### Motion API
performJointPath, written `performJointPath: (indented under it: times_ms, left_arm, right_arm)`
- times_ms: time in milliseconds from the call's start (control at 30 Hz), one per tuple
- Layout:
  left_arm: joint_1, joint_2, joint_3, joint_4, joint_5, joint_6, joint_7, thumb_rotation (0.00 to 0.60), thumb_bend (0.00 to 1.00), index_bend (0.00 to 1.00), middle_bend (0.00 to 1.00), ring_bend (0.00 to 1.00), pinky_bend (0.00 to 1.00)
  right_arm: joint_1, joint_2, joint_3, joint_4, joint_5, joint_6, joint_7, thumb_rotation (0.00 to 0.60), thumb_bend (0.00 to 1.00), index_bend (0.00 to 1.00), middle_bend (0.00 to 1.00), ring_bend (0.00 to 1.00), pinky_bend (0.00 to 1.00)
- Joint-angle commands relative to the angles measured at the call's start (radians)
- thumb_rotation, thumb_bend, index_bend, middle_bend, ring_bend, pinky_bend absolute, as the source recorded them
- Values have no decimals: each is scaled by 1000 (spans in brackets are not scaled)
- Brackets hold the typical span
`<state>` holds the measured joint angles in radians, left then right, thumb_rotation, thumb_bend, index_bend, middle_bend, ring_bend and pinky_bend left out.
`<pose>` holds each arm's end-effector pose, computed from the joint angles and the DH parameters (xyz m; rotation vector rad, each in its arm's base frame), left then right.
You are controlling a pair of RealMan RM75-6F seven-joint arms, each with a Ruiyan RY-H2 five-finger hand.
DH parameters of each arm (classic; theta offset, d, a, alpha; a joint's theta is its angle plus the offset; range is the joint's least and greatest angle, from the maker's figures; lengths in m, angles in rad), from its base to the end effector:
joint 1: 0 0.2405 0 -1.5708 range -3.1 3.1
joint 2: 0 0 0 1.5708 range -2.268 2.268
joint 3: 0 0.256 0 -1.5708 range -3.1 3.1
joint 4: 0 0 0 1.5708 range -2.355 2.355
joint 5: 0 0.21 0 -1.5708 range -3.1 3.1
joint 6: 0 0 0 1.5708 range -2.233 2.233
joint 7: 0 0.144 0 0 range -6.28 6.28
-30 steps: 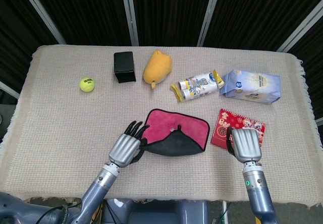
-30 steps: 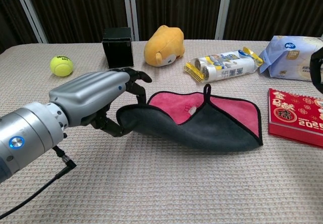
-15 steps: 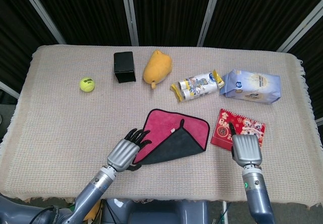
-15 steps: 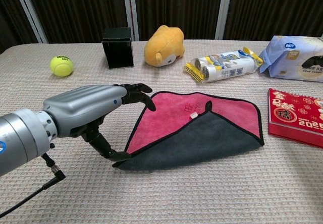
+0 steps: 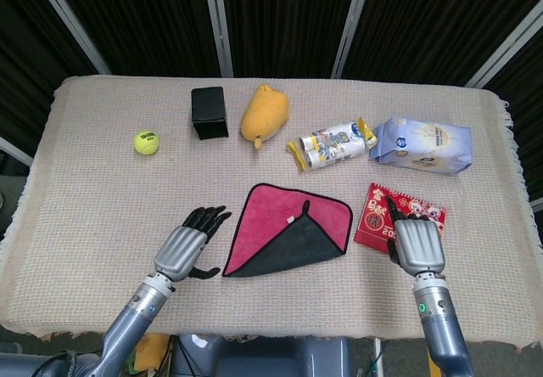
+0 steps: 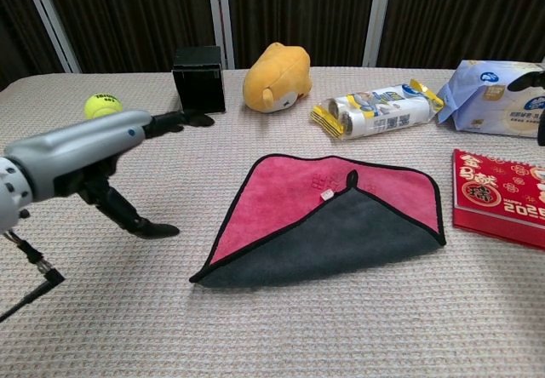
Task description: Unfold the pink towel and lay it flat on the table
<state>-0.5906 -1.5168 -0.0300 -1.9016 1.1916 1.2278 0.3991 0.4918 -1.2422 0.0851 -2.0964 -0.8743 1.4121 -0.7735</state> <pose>-0.1191 0.2409 -0.0041 -1.8242 -1.1685 -1.1157 -0.1881 -0.2479 0.0866 1.5458 -0.9847 0.6223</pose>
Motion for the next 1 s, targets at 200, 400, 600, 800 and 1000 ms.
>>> performJointPath:
  times_ms: [200, 400, 600, 800, 1000]
  left_arm:
    - [100, 112, 41, 4, 145, 106, -124, 600, 48, 0, 0, 0, 0]
    - [157, 161, 61, 32, 205, 168, -181, 600, 48, 0, 0, 0, 0]
    - [207, 198, 59, 55, 245, 236, -210, 600, 48, 0, 0, 0, 0]
    - [249, 246, 50, 75, 259, 291, -240, 600, 48, 0, 0, 0, 0]
    - [276, 315, 40, 70, 251, 291, -301, 600, 48, 0, 0, 0, 0]
  right_arm:
    - [12, 5, -8, 77, -15, -78, 31, 600, 508, 0, 343, 333, 298]
    - [34, -39, 3, 130, -27, -91, 18, 600, 508, 106, 342, 341, 303]
    - [55, -113, 17, 206, -91, -92, 33, 600, 508, 304, 461, 519, 496]
    - [82, -203, 36, 308, -148, -97, 48, 600, 508, 369, 603, 657, 558]
    - [105, -288, 56, 386, -143, -112, 44, 600, 508, 450, 861, 896, 718]
